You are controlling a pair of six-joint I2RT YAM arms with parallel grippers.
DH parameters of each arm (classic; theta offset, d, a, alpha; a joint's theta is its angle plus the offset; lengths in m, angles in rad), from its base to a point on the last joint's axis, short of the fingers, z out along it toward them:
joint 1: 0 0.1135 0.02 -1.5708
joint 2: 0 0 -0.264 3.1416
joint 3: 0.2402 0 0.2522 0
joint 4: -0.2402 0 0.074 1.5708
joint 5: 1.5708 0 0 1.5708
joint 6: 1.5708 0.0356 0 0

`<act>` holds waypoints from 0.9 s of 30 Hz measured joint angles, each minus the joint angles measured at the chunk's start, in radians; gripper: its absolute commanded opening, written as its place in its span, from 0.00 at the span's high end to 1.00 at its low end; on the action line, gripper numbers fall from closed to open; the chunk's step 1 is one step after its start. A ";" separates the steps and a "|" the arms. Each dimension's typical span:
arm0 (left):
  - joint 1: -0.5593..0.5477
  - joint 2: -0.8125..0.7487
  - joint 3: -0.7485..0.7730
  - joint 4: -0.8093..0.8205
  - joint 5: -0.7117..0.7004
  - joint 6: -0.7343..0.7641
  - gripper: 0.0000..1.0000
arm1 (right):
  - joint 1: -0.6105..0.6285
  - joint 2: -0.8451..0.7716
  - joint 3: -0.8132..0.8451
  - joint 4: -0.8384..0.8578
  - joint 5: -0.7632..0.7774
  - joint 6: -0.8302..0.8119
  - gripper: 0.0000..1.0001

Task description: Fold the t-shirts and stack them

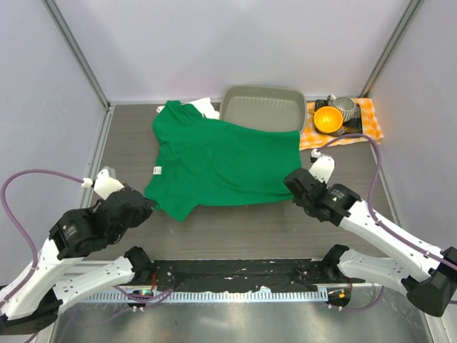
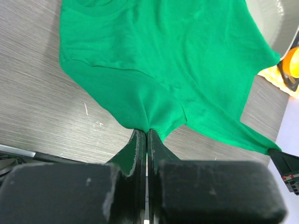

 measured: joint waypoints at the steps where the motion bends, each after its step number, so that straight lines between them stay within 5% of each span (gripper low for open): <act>1: 0.000 -0.012 0.000 -0.003 0.001 -0.002 1.00 | 0.000 -0.011 -0.002 -0.001 -0.004 -0.003 0.99; 17: 0.000 -0.049 -0.029 -0.018 -0.020 0.003 1.00 | -0.011 -0.014 0.002 -0.003 -0.012 -0.044 0.99; 27: 0.008 0.105 -0.020 -0.010 -0.104 0.092 1.00 | -0.198 0.157 0.003 0.203 -0.148 -0.169 0.99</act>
